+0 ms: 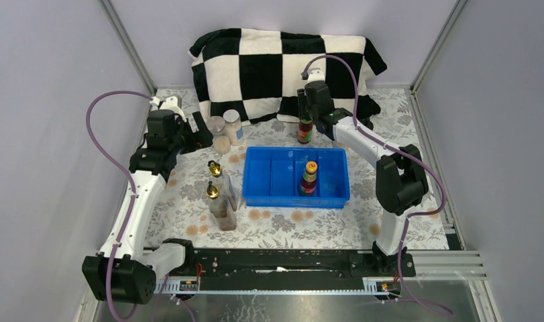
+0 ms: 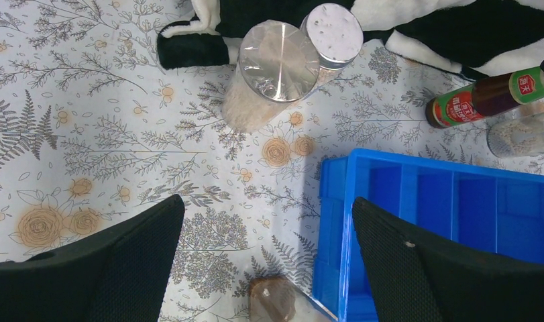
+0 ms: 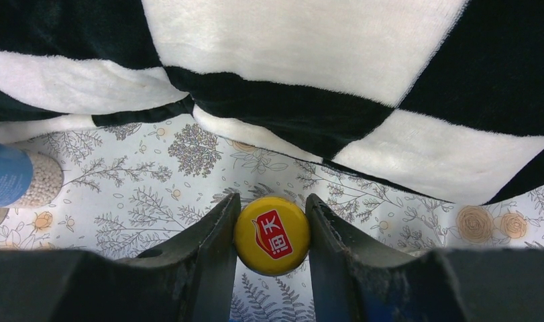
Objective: Organize the condiment bottles
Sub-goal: Pick up the bottle from the center of the board.
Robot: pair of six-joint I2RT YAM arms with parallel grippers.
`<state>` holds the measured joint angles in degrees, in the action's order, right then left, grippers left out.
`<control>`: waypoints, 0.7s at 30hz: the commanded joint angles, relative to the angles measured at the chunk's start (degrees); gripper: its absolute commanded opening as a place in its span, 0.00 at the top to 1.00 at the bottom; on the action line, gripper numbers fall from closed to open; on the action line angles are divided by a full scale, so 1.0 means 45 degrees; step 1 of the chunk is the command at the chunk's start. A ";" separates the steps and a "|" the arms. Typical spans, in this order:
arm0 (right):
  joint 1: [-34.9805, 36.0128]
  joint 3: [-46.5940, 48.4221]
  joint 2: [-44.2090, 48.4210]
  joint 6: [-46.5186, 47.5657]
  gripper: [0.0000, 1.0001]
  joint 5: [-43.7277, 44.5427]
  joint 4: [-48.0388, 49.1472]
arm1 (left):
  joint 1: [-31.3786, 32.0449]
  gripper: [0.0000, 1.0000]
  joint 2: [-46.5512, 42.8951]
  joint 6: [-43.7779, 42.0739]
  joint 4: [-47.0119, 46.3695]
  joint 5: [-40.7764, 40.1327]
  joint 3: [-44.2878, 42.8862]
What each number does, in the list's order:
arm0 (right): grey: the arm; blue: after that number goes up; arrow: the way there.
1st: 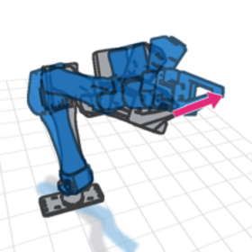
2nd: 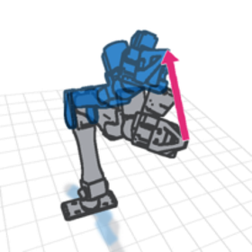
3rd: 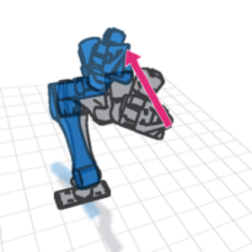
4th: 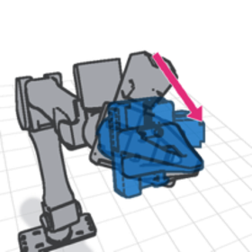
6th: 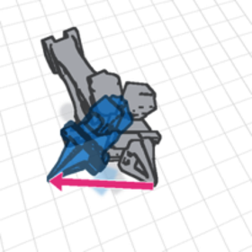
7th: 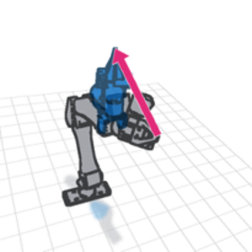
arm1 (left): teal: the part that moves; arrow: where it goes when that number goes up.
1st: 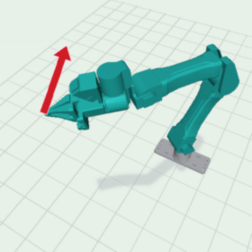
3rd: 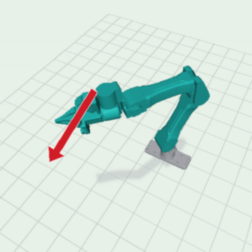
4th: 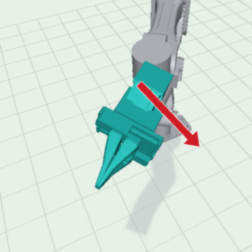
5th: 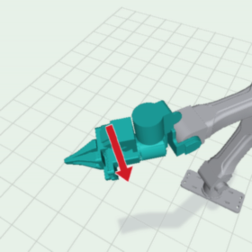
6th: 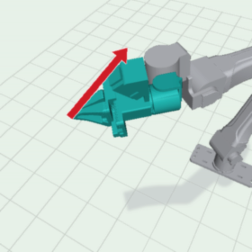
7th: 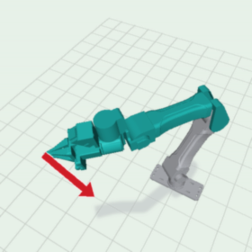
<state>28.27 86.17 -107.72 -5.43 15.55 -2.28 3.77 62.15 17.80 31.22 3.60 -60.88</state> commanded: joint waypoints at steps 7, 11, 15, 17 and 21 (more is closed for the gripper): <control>-0.0033 0.1274 0.1888 0.0425 0.68 0.0245 -0.0584 | 0.0008 0.01 0.0066 -0.0206 -0.0657 -0.0079 0.0189; -0.0038 0.1645 0.2287 0.0554 0.68 0.0236 -0.0925 | 0.0001 0.01 0.0076 -0.0189 -0.0669 -0.0073 0.0209; -0.0023 0.2066 0.2634 0.0675 0.68 0.0221 -0.1247 | 0.0002 0.01 0.0076 -0.0167 -0.0671 -0.0057 0.0209; -0.0033 0.2273 0.2818 0.0727 0.68 0.0208 -0.1447 | 0.0009 0.01 0.0057 -0.0175 -0.0669 -0.0057 0.0209; -0.0030 0.2723 0.3198 0.0786 0.68 0.0135 -0.1777 | 0.0002 0.01 0.0063 -0.0177 -0.0669 -0.0062 0.0209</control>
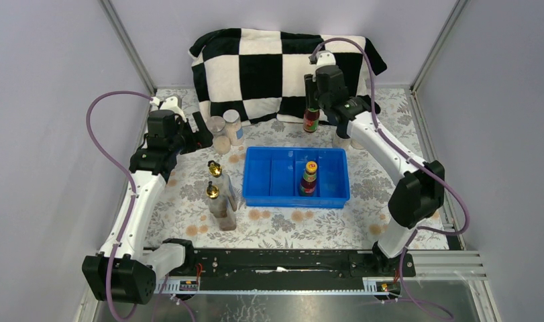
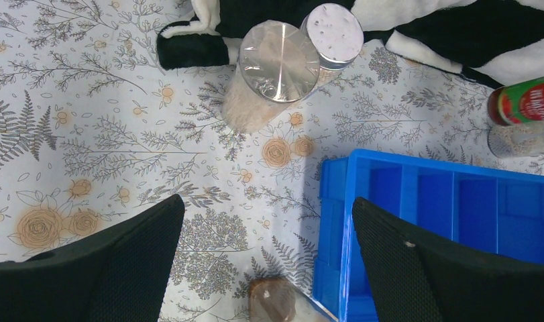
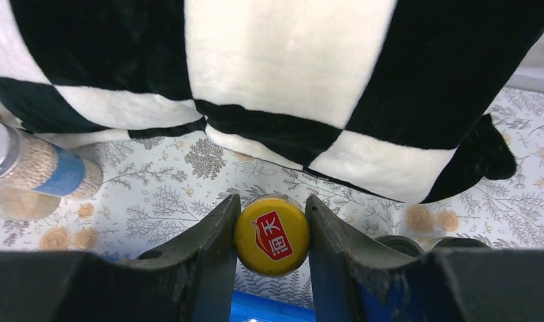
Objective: Organize the condiment bottles
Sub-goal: Pick up the bottle from the center of the board, then place the bottle in the storage box.
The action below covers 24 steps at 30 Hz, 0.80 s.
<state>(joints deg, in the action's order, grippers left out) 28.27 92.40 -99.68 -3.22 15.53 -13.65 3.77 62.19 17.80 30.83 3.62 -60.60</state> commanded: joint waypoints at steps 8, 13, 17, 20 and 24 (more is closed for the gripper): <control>-0.0013 0.2863 0.1819 0.0285 0.68 -0.0220 -0.0961 | 0.0002 0.01 0.0085 -0.0187 -0.0582 -0.0058 0.0127; -0.0013 0.3694 0.2073 0.0214 0.68 -0.0514 -0.2341 | 0.0002 0.01 0.0105 -0.0206 -0.0606 -0.0032 0.0107; 0.0000 0.3731 0.2438 0.0223 0.68 -0.0730 -0.3142 | 0.0002 0.01 0.0091 -0.0206 -0.0605 -0.0023 0.0107; -0.0010 0.3588 0.2724 0.0296 0.68 -0.0868 -0.3561 | 0.0002 0.01 0.0085 -0.0206 -0.0606 -0.0003 0.0088; 0.0019 0.3027 0.3170 0.0497 0.68 -0.1308 -0.3717 | 0.0002 0.01 0.0066 -0.0206 -0.0603 -0.0009 0.0054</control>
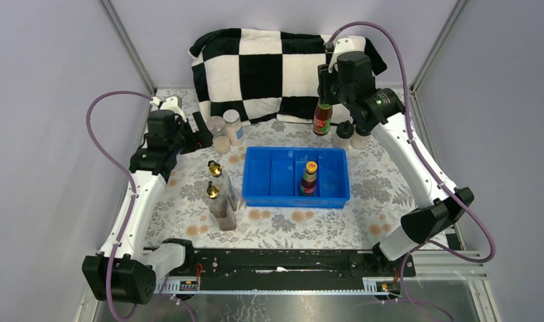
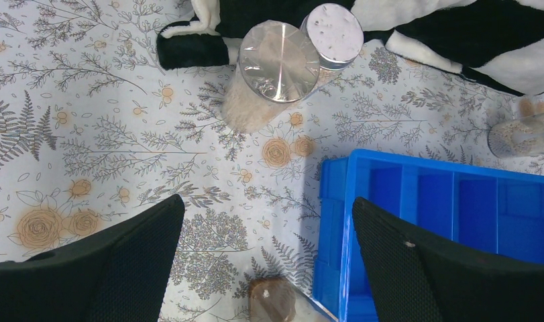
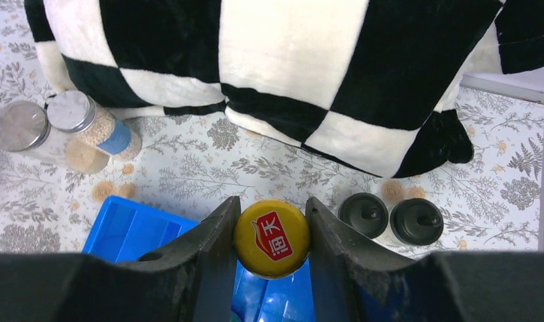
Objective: Organize the condiment bottles
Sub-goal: Place the bottle in the storage box.
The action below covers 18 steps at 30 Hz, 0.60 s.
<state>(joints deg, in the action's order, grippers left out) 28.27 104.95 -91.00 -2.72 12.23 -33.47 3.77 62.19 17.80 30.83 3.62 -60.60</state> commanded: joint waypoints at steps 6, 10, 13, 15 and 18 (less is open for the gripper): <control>0.0016 -0.1360 0.1936 0.1007 0.68 -0.1545 0.1497 | 0.0001 0.01 0.0066 -0.0229 -0.0603 0.0016 0.0041; 0.0007 -0.2418 0.2269 0.1215 0.68 -0.2591 0.2291 | 0.0002 0.01 -0.0007 -0.0225 -0.0601 0.0007 0.0012; 0.0016 -0.2945 0.2351 0.1399 0.68 -0.3344 0.2789 | 0.0002 0.01 -0.0046 -0.0236 -0.0603 -0.0014 -0.0010; 0.0015 -0.3144 0.2308 0.1485 0.68 -0.3717 0.3050 | 0.0002 0.01 -0.0061 -0.0245 -0.0583 -0.0020 -0.0010; 0.0022 -0.3331 0.2170 0.1570 0.68 -0.4135 0.3233 | 0.0002 0.01 -0.0052 -0.0255 -0.0583 -0.0037 0.0009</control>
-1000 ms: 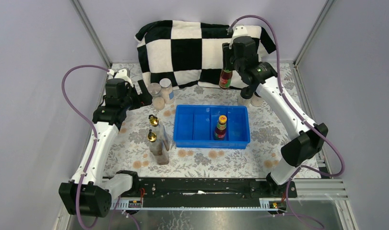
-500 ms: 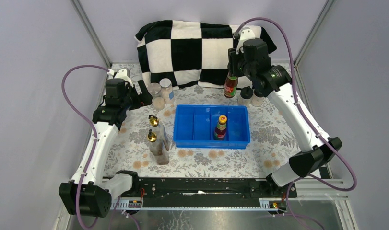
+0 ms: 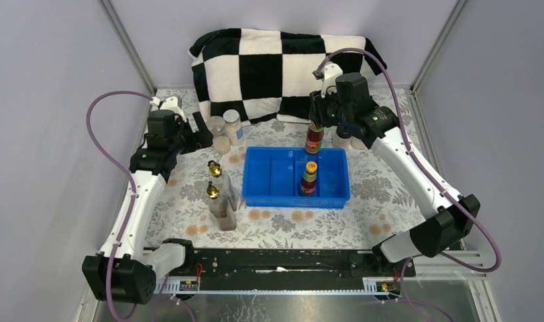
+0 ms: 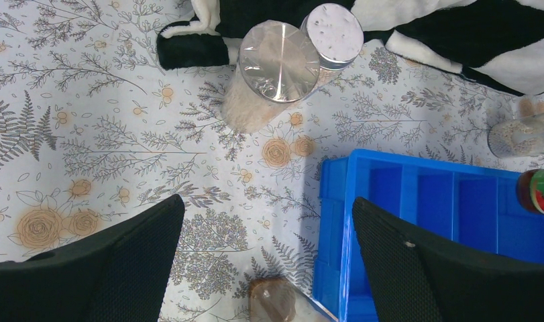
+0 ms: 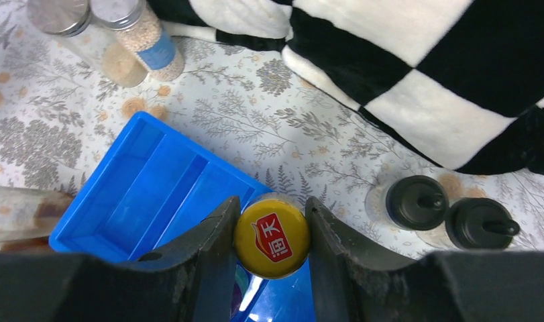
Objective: Organize the condiment bottles
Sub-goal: Place the bottle in the storage box.
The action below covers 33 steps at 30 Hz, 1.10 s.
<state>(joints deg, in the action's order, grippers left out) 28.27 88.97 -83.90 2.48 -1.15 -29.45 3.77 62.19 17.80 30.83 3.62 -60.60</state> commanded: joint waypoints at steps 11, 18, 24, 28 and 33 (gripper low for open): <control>0.0021 -0.1084 0.0423 0.0504 0.68 -0.1885 0.3285 | 0.0002 0.01 -0.0071 -0.0265 -0.0580 -0.0101 0.0029; 0.0008 -0.1603 0.0346 0.0361 0.68 -0.1723 0.3672 | 0.0002 0.01 -0.0071 -0.0279 -0.0572 -0.0100 0.0047; 0.0011 -0.2275 0.0390 0.0135 0.68 -0.1732 0.4087 | 0.0002 0.01 -0.0070 -0.0304 -0.0562 -0.0102 0.0086; 0.0022 -0.2798 0.0464 -0.0051 0.68 -0.1668 0.4395 | -0.0003 0.01 -0.0100 -0.0323 -0.0564 -0.0103 0.0104; 0.0016 -0.3294 0.0504 -0.0194 0.68 -0.1596 0.4598 | 0.0002 0.01 -0.0137 -0.0323 -0.0562 -0.0095 0.0108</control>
<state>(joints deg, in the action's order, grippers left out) 28.27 73.93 -83.90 2.85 -7.62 -17.10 3.77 62.19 17.37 30.83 3.62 -60.60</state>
